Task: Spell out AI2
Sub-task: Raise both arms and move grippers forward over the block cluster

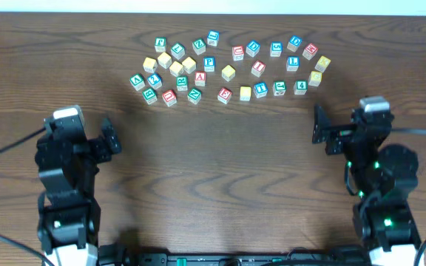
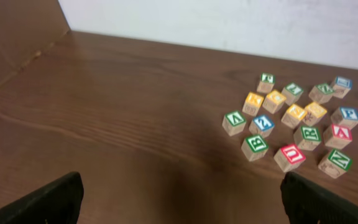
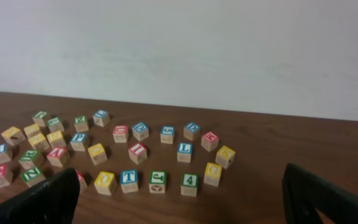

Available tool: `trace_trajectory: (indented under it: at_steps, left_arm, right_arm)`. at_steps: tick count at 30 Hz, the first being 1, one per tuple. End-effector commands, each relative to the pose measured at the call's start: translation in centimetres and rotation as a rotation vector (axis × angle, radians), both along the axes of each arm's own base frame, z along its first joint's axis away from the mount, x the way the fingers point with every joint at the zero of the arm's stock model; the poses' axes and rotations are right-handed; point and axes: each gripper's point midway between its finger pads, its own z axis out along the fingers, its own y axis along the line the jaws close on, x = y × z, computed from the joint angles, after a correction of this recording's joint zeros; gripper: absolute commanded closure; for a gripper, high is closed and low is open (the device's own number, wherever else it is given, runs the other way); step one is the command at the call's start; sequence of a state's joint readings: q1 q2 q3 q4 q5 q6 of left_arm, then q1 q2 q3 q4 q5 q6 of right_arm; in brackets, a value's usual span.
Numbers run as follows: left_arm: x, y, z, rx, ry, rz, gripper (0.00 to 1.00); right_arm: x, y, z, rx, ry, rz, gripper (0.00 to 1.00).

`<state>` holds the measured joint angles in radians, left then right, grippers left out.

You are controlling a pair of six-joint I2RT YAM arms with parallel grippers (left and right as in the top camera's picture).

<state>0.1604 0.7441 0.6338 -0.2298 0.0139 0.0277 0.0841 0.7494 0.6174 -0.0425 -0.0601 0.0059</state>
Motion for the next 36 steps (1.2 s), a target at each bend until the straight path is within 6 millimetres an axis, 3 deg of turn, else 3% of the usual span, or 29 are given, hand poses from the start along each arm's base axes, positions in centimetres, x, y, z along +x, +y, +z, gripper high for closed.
trace_trajectory:
  at_steps: [1,14,23,29,36]
  left_arm:
    - [1.2,-0.6,2.3,-0.001,-0.003,-0.043,0.00]
    - [4.0,-1.5,2.8,-0.071,0.164,-0.110,0.00]
    - [5.9,-1.2,2.7,-0.090,0.187,-0.102,0.00]
    - [6.9,-1.0,4.7,-0.081,0.150,-0.103,0.00]
    - [8.6,-2.7,7.8,-0.135,0.097,-0.195,0.00]
  right_arm:
    - [1.1,0.3,1.8,-0.012,0.009,0.021,0.01]
    - [3.5,0.6,2.7,-0.053,0.167,0.036,0.01]
    - [5.8,0.8,5.6,-0.091,0.161,0.050,0.01]
    - [8.3,2.8,7.1,-0.064,0.163,0.147,0.01]
    - [11.5,4.2,5.9,-0.041,0.265,0.219,0.01]
